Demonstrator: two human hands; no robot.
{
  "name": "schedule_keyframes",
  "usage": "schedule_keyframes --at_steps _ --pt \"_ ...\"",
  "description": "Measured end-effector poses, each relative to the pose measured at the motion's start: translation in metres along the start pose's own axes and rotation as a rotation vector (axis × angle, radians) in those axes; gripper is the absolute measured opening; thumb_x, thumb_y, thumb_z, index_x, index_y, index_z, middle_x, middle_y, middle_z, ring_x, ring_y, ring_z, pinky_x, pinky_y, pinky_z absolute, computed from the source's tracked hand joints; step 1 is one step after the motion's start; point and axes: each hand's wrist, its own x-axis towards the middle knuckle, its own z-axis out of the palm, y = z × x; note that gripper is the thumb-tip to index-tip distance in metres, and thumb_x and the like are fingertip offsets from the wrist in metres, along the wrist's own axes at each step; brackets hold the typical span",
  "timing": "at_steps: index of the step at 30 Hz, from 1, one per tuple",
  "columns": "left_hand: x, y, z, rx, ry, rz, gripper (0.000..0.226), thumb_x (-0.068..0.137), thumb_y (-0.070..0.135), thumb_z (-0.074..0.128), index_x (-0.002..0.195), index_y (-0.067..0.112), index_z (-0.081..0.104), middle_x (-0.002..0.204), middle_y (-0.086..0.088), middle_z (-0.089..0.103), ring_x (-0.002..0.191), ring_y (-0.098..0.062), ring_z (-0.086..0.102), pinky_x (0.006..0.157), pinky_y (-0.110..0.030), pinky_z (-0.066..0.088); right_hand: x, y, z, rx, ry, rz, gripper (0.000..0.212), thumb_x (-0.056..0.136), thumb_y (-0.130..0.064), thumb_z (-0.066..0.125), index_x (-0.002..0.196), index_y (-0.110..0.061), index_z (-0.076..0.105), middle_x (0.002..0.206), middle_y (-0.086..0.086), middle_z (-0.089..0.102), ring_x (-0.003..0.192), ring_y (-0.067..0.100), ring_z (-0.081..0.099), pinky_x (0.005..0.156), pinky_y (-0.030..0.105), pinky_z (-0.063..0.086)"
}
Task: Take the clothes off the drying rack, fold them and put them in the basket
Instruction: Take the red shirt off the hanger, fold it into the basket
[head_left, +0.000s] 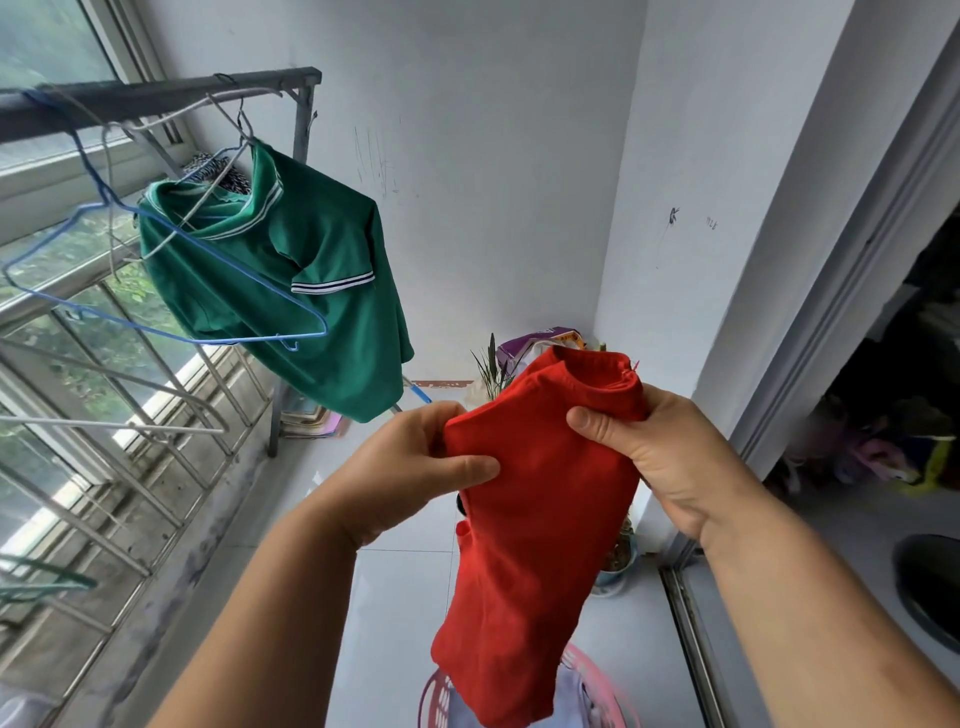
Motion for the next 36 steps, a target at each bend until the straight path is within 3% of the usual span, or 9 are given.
schedule_keyframes --at_steps 2,7,13,18,30,36 --pt "0.002 -0.001 0.004 0.040 0.046 0.006 0.019 0.063 0.021 0.081 0.069 0.024 0.063 0.070 -0.001 0.062 0.070 -0.016 0.058 0.073 -0.037 0.049 -0.001 0.001 -0.001 -0.012 -0.005 -0.004 0.043 0.055 -0.025 0.082 0.096 -0.014 0.075 0.096 0.003 0.077 0.096 0.017 0.072 0.089 0.031 0.052" --pt "0.003 -0.002 0.005 0.021 0.035 0.027 0.024 0.068 0.016 0.078 0.064 0.024 0.056 0.071 -0.007 0.056 0.072 -0.020 0.052 0.075 -0.043 0.047 -0.002 0.001 -0.004 -0.035 -0.026 -0.025 0.040 0.058 -0.024 0.080 0.097 -0.016 0.075 0.097 0.002 0.077 0.094 0.013 0.072 0.084 0.025 0.052" --pt "0.008 -0.010 0.009 -0.019 -0.022 0.028 0.032 0.071 0.011 0.073 0.060 0.028 0.048 0.062 0.006 0.040 0.063 -0.012 0.036 0.060 -0.029 0.032 -0.004 0.006 -0.011 -0.063 -0.046 -0.030 0.035 0.058 -0.025 0.080 0.093 -0.020 0.075 0.096 -0.001 0.077 0.094 0.011 0.072 0.086 0.024 0.053" --pt "0.012 -0.021 0.013 -0.009 -0.073 0.008 0.032 0.073 0.011 0.071 0.061 0.028 0.048 0.063 0.007 0.040 0.063 -0.009 0.037 0.060 -0.026 0.033 -0.006 0.016 -0.017 -0.066 -0.034 -0.012 0.033 0.058 -0.024 0.079 0.090 -0.021 0.074 0.093 -0.002 0.077 0.089 0.007 0.072 0.082 0.020 0.053" --pt "0.021 -0.035 0.022 -0.014 -0.183 -0.048 0.032 0.075 0.011 0.072 0.060 0.028 0.050 0.065 0.005 0.042 0.066 -0.011 0.039 0.064 -0.024 0.036 -0.008 0.038 -0.029 -0.050 -0.005 0.011 0.033 0.052 -0.026 0.081 0.085 -0.023 0.077 0.093 -0.003 0.078 0.090 0.008 0.071 0.092 0.028 0.051" --pt "0.022 -0.049 0.021 0.011 -0.232 -0.093 0.037 0.082 0.005 0.072 0.063 0.027 0.050 0.065 0.007 0.044 0.067 -0.010 0.040 0.066 -0.029 0.037 -0.013 0.057 -0.033 -0.045 0.007 0.039 0.037 0.054 -0.023 0.080 0.091 -0.021 0.076 0.095 -0.001 0.077 0.093 0.010 0.070 0.093 0.028 0.052"
